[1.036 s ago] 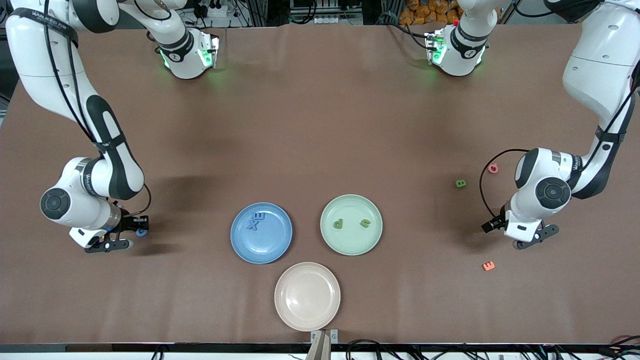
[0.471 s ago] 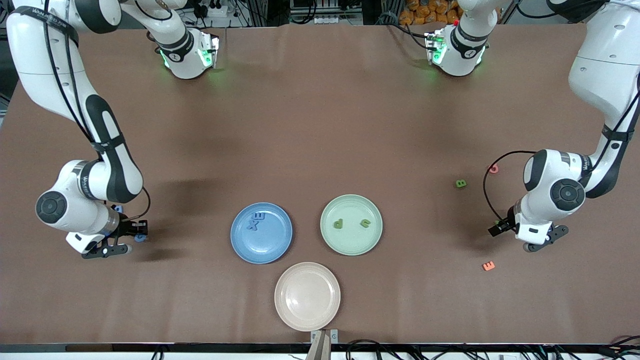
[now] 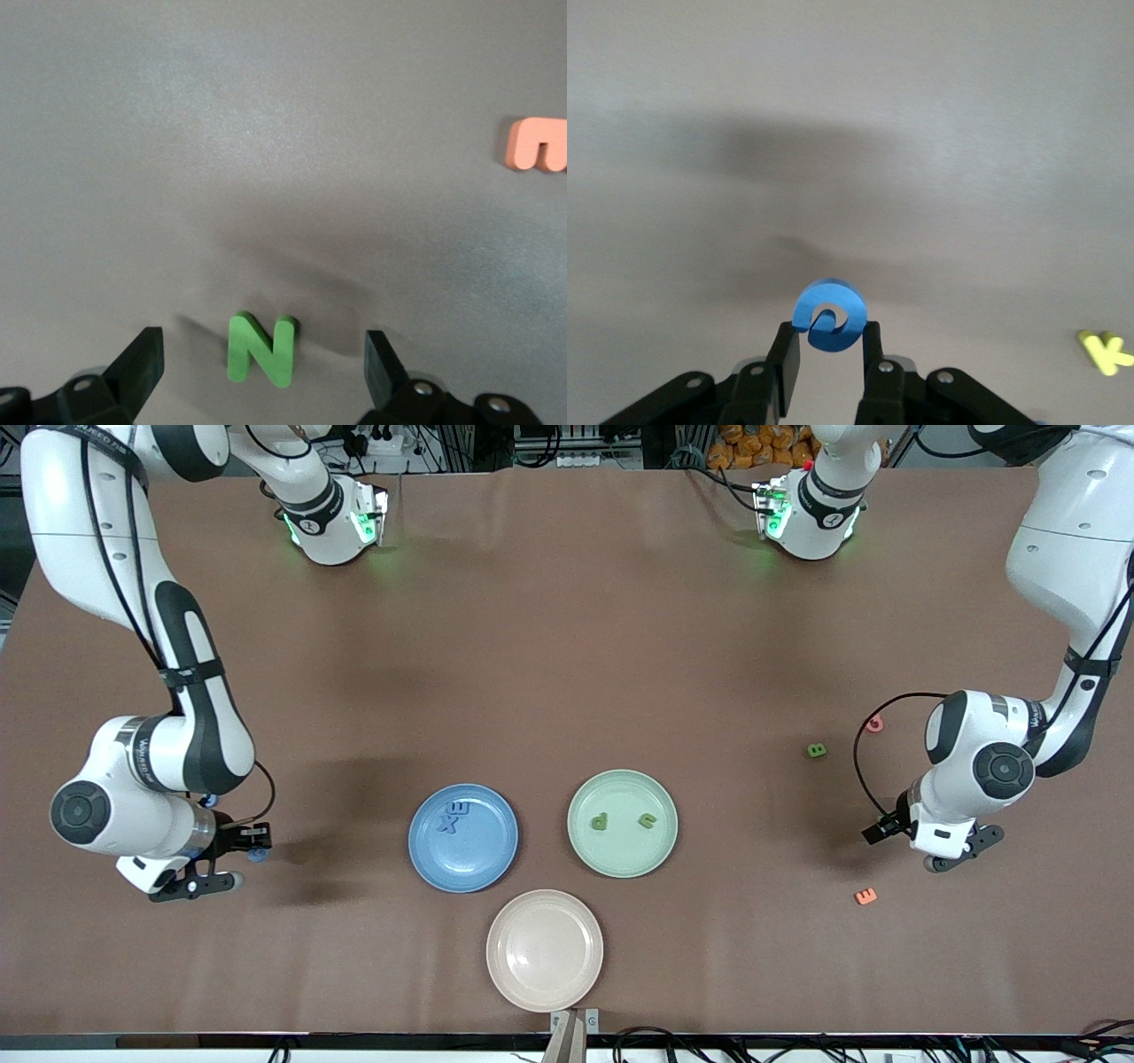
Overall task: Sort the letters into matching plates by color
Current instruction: 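Lift the blue G with the right gripper while the left gripper grasps green N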
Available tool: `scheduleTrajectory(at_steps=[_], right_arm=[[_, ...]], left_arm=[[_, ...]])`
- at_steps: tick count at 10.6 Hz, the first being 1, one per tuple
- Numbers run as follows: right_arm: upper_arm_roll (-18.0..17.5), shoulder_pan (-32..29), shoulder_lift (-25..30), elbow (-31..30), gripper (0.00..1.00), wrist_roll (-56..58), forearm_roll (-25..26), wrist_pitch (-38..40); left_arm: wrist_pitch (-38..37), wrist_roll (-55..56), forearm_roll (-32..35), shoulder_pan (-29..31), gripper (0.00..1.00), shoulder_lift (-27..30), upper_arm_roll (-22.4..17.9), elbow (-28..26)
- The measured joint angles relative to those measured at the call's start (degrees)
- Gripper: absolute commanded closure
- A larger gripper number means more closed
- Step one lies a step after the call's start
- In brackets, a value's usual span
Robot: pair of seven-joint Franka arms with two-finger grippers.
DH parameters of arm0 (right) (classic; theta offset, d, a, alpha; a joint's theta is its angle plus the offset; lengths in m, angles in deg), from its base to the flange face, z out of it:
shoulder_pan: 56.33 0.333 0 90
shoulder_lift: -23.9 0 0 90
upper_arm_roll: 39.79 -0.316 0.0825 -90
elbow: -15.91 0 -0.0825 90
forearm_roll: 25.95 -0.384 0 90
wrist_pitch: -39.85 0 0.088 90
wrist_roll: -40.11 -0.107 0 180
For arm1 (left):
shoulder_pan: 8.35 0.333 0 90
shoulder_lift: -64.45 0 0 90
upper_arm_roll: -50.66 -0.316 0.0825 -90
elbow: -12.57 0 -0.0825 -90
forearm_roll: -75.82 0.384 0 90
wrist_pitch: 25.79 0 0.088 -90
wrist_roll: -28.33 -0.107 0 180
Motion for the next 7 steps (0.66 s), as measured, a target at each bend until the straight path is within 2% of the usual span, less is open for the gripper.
scheduleTrajectory(at_steps=[4, 7], right_arm=[[-0.2, 7.1, 0.0, 3.1, 0.79, -11.8, -0.9, 3.1], [-0.5, 12.5, 0.0, 4.8, 0.79, -20.2, -1.1, 5.1]], left_arm=[[-0.1, -2.0, -0.5, 0.2, 0.0, -0.6, 0.0, -0.3], [-0.1, -3.5, -4.3, 0.2, 0.0, -0.8, 0.1, -0.3]])
